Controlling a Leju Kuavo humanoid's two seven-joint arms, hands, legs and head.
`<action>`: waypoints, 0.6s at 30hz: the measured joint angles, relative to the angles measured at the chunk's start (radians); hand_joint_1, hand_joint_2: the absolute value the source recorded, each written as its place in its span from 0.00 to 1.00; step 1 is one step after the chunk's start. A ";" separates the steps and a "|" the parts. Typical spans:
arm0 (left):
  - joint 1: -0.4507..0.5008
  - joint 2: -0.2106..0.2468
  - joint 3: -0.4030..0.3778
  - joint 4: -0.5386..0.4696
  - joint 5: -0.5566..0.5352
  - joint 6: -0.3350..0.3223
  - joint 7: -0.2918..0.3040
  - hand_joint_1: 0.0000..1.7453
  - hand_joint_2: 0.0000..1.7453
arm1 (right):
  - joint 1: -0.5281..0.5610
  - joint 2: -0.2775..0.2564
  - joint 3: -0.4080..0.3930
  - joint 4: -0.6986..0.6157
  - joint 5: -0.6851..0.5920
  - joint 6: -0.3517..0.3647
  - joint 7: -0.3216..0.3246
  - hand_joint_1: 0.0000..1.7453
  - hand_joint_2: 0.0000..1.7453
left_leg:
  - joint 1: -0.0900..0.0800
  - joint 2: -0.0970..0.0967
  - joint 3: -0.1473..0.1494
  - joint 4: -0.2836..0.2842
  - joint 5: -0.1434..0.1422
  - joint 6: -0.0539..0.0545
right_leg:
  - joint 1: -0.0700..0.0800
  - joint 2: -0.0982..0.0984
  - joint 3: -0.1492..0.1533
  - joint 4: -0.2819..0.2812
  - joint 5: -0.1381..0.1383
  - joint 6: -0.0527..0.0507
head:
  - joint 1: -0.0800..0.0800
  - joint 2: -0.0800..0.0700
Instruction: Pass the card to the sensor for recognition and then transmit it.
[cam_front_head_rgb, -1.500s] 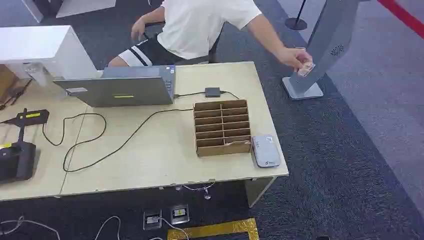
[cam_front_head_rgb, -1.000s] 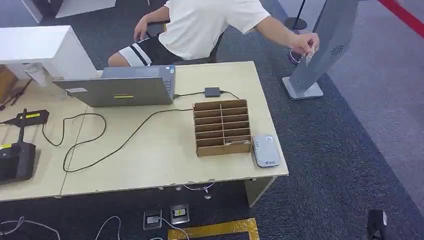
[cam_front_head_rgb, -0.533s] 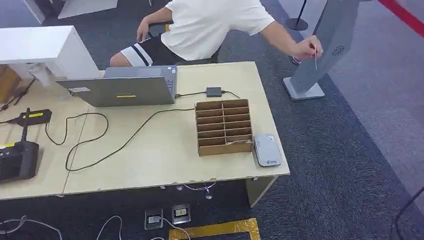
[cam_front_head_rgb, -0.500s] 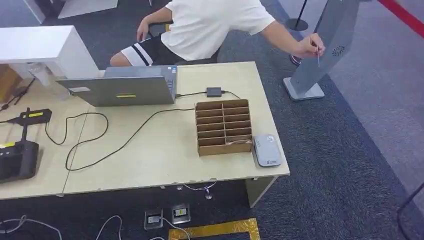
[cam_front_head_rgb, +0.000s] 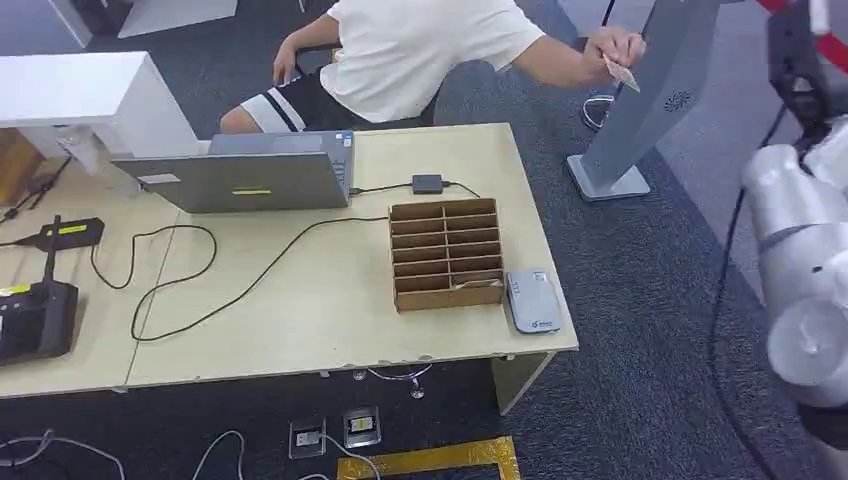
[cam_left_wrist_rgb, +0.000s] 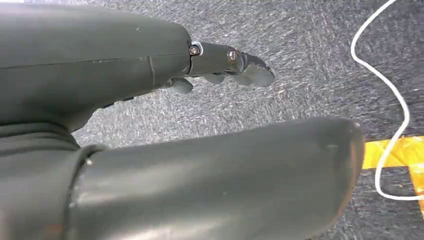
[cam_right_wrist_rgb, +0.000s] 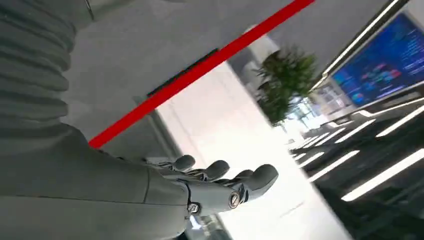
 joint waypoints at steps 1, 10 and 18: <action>0.000 0.000 0.000 0.000 0.000 0.000 0.000 0.00 0.00 | -0.001 0.017 0.035 0.000 0.000 0.000 0.000 0.00 1.00 | 0.000 -0.004 -0.001 0.000 0.001 0.000 | 0.000 -0.003 0.000 0.000 0.000 0.000 | 0.000 0.000; 0.007 0.000 0.000 0.000 0.000 0.000 -0.007 0.00 0.00 | -0.009 0.111 0.229 -0.001 -0.003 0.017 -0.032 0.00 1.00 | 0.000 -0.004 -0.004 0.000 0.001 0.000 | 0.000 -0.003 0.000 -0.002 0.000 0.000 | 0.000 0.000; 0.006 -0.005 -0.002 0.000 0.000 0.000 -0.010 0.00 0.00 | 0.026 0.228 0.460 -0.042 -0.111 0.246 0.098 0.00 1.00 | 0.003 0.000 -0.001 0.001 0.001 -0.001 | 0.003 0.000 -0.004 -0.003 0.001 -0.002 | -0.001 0.000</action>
